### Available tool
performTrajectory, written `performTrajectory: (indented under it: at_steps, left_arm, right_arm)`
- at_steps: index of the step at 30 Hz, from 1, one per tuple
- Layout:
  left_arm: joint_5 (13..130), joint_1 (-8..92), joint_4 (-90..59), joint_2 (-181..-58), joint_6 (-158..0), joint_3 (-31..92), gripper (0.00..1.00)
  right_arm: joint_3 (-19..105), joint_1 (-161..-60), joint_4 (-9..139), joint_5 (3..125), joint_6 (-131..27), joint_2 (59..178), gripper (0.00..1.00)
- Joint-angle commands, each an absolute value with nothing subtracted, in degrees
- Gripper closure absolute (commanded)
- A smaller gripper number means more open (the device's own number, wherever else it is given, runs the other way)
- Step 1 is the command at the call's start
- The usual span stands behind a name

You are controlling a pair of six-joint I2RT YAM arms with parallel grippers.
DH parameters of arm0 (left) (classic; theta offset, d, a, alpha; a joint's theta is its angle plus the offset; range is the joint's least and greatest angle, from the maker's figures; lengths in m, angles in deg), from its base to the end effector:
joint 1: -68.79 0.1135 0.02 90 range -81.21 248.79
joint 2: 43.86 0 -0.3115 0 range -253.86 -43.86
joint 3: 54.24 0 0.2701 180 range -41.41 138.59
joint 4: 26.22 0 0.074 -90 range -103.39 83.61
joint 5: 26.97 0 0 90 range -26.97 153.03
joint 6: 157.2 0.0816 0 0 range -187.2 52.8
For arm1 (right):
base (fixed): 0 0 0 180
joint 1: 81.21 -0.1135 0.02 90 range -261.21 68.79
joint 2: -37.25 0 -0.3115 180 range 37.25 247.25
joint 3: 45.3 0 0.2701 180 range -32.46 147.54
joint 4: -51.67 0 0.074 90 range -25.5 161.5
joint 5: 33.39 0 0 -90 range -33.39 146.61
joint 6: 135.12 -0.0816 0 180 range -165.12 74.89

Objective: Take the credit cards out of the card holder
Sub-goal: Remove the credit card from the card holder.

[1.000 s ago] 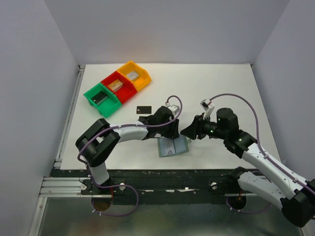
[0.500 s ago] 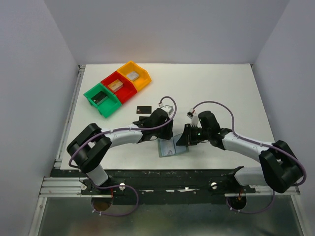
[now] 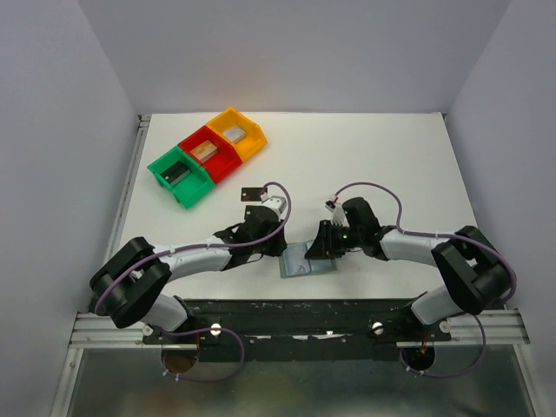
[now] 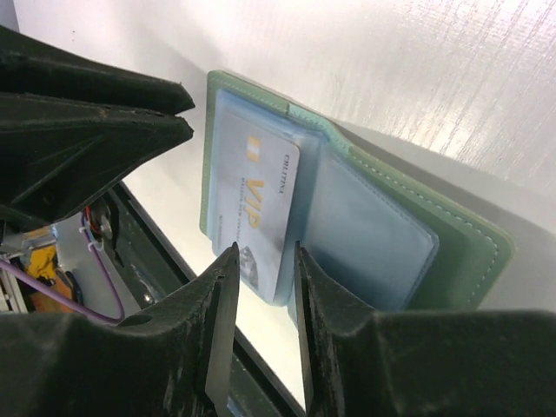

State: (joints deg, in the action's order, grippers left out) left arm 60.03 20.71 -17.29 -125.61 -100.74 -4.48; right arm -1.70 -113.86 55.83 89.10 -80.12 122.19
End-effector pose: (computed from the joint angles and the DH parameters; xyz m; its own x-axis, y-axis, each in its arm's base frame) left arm 0.2182 -0.2366 0.1768 -0.7607 0.0213 -0.6488 0.3555 0.8499 -0.3889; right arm 0.2251 0.1963 0.1435 -0.9348 -0.0244 -0.3544 -0.2880 0.6361 0.7159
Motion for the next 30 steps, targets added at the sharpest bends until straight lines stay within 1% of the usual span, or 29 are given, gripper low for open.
performTrajectory:
  at_steps: [1,7,14,23,30]
  left_arm:
    - [63.0,20.6,-23.3,-124.9,-101.5,-7.4,0.72]
    - [65.9,20.7,-26.1,-124.9,-101.2,-8.3,0.73]
    - [67.5,20.7,-28.2,-125.7,-101.3,-8.6,0.74]
    - [66.8,20.7,-24.6,-128.5,-102.2,-7.5,0.83]
    - [66.5,20.6,-23.3,-129.3,-102.4,-7.0,0.86]
  right_arm:
    - [-2.0,-114.2,52.5,89.2,-81.0,124.6,0.59]
    - [-2.2,-114.1,51.1,89.4,-81.5,126.1,0.58]
    - [-2.3,-114.2,50.7,89.7,-81.9,126.6,0.60]
    - [-2.6,-114.1,49.9,89.8,-82.4,127.1,0.62]
    - [-3.3,-114.1,48.2,90.6,-83.3,127.3,0.65]
